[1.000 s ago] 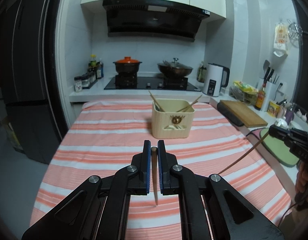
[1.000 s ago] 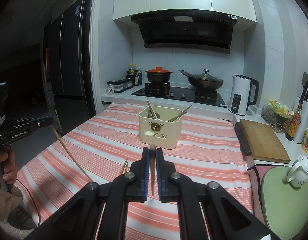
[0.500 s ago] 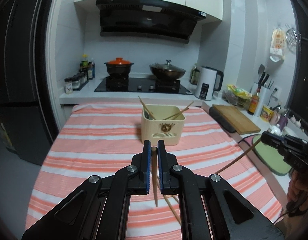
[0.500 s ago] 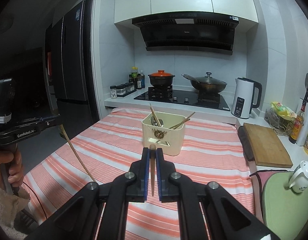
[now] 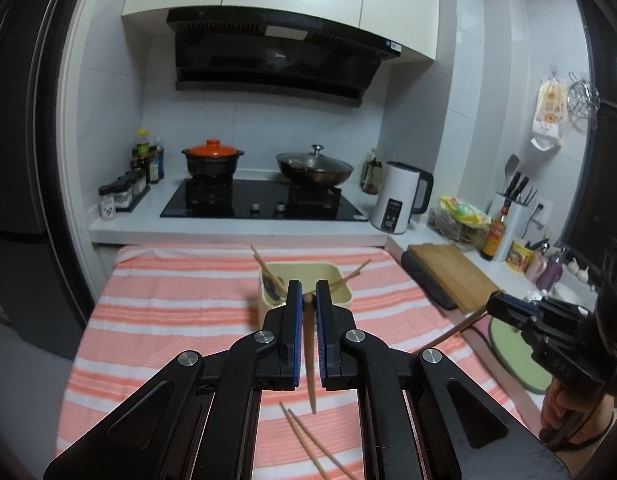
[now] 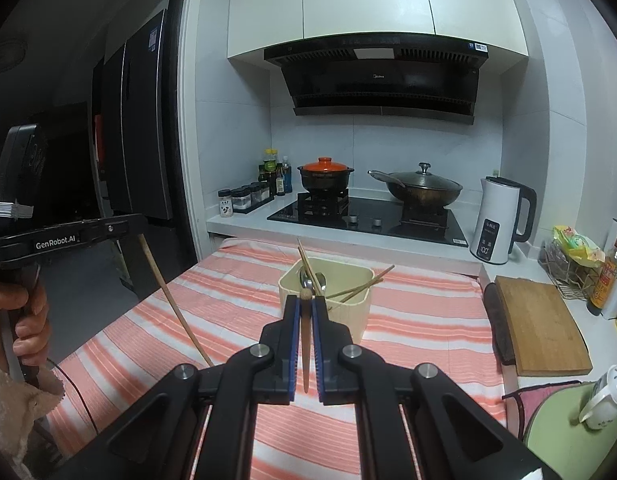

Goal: Organize utensils
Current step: 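Lift the chopstick with the right tool and lower it into the cream box, then open the right tool and withdraw it from the cream box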

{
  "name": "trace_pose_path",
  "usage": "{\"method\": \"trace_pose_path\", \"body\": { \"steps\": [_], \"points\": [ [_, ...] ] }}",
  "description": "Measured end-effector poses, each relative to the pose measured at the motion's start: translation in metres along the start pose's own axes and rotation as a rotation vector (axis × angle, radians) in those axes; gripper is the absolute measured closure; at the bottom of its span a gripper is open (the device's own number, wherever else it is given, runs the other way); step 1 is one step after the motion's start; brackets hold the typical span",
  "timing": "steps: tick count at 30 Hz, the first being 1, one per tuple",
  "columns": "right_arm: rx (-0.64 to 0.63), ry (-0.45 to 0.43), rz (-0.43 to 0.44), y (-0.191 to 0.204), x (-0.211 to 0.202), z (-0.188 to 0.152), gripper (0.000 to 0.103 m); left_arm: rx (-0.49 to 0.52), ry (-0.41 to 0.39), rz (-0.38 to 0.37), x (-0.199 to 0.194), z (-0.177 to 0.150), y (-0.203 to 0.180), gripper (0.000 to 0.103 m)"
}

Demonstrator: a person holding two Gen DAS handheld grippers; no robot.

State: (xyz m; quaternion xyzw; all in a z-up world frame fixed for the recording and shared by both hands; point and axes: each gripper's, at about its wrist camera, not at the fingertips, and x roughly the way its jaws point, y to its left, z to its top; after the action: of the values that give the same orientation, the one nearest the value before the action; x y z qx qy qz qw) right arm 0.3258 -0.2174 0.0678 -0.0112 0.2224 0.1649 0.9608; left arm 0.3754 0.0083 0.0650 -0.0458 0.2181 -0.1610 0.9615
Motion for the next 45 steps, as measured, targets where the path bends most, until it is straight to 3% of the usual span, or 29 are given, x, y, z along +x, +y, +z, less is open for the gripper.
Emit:
{"method": "trace_pose_path", "body": {
  "steps": [7, 12, 16, 23, 32, 34, 35, 36, 37, 39, 41, 45],
  "points": [
    [-0.023, -0.091, -0.029, -0.010, 0.030, 0.053, 0.097, -0.006, -0.111, 0.031, 0.036, 0.063, -0.001, 0.098],
    [-0.015, -0.118, -0.054, -0.025, 0.070, 0.074, 0.097, -0.041, -0.151, 0.073, 0.081, 0.081, 0.008, 0.098],
    [0.019, -0.055, -0.041, -0.038, 0.113, 0.072, 0.097, -0.074, -0.100, 0.090, 0.130, 0.080, 0.022, 0.098],
    [0.073, 0.143, -0.005, -0.056, 0.181, 0.059, 0.097, -0.080, 0.093, 0.074, 0.203, 0.053, 0.034, 0.099],
    [0.103, 0.200, 0.000, -0.059, 0.213, 0.041, 0.096, -0.052, 0.223, 0.073, 0.232, 0.024, 0.032, 0.096],
    [0.110, 0.192, 0.014, -0.059, 0.214, 0.042, 0.095, -0.049, 0.237, 0.073, 0.229, 0.021, 0.032, 0.075],
    [0.115, 0.182, 0.017, -0.060, 0.213, 0.043, 0.094, -0.049, 0.236, 0.070, 0.224, 0.020, 0.033, 0.040],
    [0.117, 0.170, 0.017, -0.060, 0.209, 0.045, 0.083, -0.045, 0.224, 0.069, 0.217, 0.019, 0.032, 0.019],
    [0.118, 0.150, 0.019, -0.059, 0.200, 0.047, 0.066, -0.033, 0.207, 0.072, 0.206, 0.018, 0.032, 0.015],
    [0.108, 0.091, 0.007, -0.056, 0.177, 0.050, 0.052, 0.008, 0.208, 0.077, 0.184, 0.012, 0.031, 0.009],
    [0.068, 0.064, -0.013, -0.052, 0.153, 0.048, 0.052, 0.031, 0.234, 0.079, 0.162, -0.004, 0.029, 0.004],
    [-0.007, 0.070, -0.069, -0.044, 0.112, 0.012, 0.039, 0.018, 0.340, 0.064, 0.131, -0.066, 0.027, 0.002]
  ]
}}
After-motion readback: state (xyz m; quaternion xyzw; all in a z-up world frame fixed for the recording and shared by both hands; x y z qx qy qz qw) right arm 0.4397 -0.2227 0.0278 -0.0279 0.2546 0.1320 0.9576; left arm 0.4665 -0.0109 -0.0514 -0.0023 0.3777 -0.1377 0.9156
